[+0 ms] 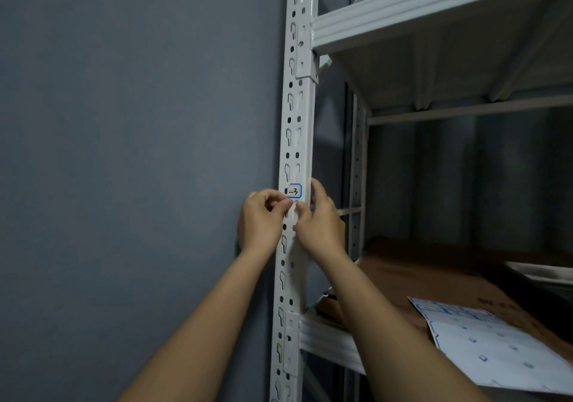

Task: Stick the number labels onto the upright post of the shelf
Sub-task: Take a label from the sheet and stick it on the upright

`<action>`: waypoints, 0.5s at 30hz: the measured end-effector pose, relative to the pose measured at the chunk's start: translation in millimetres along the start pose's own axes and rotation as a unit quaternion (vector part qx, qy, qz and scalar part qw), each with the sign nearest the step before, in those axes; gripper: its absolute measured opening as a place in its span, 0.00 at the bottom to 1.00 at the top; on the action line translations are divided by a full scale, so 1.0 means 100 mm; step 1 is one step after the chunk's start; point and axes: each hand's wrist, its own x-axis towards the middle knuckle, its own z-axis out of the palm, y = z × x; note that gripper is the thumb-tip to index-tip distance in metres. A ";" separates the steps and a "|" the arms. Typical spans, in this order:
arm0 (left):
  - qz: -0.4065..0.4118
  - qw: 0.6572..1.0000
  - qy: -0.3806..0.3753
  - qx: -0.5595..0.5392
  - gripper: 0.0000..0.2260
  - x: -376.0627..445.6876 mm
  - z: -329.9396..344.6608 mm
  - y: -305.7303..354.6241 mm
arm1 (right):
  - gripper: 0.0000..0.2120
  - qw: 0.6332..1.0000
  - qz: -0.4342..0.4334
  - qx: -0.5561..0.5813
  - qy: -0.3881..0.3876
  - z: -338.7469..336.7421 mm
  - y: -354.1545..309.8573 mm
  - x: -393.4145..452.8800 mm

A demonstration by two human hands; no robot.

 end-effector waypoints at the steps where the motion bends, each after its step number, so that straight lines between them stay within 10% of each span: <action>1: 0.004 1.000 0.003 0.004 0.09 -0.02 -0.01 0.00 | 0.24 1.000 0.001 0.003 -0.001 0.00 0.00 -0.01; 15: 0.050 0.991 0.098 -0.074 0.03 -0.18 0.17 -0.13 | 0.23 0.999 -0.001 0.044 0.017 0.08 0.10 0.03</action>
